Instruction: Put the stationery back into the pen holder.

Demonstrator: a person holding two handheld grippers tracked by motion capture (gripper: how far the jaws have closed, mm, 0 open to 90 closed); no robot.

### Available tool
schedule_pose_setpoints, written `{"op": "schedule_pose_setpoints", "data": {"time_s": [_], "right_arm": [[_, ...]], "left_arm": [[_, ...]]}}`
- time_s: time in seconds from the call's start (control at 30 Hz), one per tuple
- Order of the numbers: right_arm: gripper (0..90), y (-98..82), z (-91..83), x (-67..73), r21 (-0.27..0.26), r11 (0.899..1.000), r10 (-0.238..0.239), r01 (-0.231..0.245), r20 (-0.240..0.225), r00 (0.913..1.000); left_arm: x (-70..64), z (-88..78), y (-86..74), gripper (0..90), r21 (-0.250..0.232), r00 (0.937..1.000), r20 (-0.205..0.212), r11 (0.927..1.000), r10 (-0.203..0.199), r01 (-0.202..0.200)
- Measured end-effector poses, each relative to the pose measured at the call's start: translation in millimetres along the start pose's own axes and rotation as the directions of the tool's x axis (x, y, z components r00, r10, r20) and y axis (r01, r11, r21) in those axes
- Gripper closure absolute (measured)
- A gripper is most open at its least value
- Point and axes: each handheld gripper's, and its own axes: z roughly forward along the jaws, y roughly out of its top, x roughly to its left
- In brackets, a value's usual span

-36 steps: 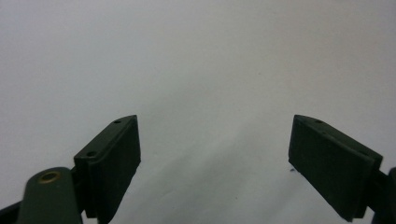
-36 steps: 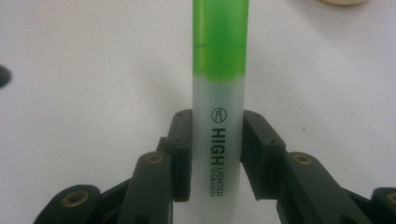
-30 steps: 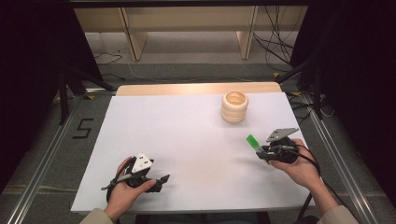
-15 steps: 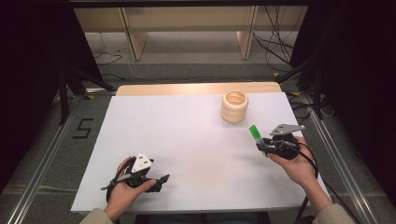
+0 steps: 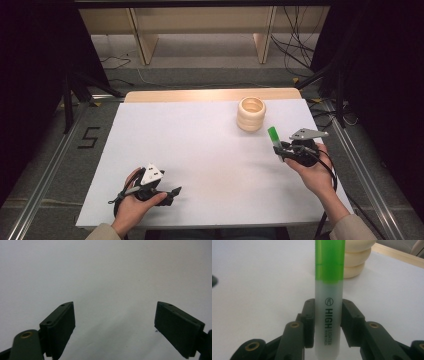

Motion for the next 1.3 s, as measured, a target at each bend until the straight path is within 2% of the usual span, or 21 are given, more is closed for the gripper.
{"op": "schedule_pose_setpoints", "data": {"time_s": [1.3], "right_arm": [[66.4, 22.3, 18.8, -2.3, -0.070, 0.996, 0.065, -0.061, 0.051, 0.9966]], "left_arm": [[-0.2, 0.7, 0.0, 16.5, 0.003, 1.0000, 0.004, 1.0000, 0.001, -0.001]]}}
